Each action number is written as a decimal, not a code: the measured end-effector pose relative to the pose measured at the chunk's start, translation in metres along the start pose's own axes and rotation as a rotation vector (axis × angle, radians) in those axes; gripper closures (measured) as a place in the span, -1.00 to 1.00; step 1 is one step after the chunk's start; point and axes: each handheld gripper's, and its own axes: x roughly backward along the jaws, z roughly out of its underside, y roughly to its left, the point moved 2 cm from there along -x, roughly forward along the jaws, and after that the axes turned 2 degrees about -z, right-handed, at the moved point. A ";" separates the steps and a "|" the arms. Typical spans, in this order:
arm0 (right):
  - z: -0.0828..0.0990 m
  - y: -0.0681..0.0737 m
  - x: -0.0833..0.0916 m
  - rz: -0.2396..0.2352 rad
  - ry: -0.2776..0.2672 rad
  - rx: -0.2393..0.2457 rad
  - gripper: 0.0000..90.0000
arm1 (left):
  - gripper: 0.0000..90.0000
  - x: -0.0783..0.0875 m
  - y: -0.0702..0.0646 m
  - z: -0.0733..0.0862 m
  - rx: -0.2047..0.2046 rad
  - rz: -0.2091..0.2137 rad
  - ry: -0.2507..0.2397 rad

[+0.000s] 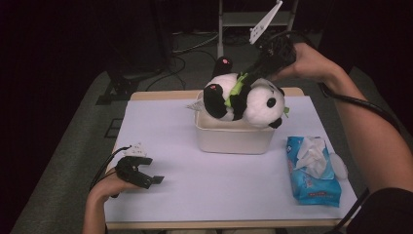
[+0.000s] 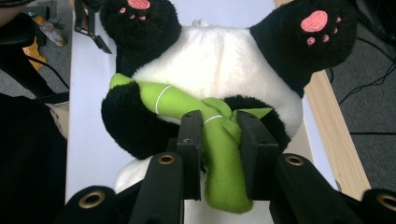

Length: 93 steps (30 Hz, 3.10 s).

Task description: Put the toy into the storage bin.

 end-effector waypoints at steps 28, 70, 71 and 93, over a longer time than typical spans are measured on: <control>0.029 -0.050 -0.082 -0.057 0.062 -0.085 0.59 | -0.79 0.001 0.001 -0.001 0.007 0.001 -0.008; 0.068 -0.042 -0.153 -0.162 0.066 -0.163 0.37 | -0.79 -0.005 -0.004 0.000 -0.011 0.020 0.021; 0.068 -0.041 -0.153 -0.159 0.069 -0.160 0.35 | -0.79 -0.006 -0.004 0.000 -0.009 0.022 0.023; 0.090 -0.029 -0.087 -0.097 -0.073 -0.207 0.16 | -0.79 -0.005 -0.005 -0.003 -0.025 0.019 0.023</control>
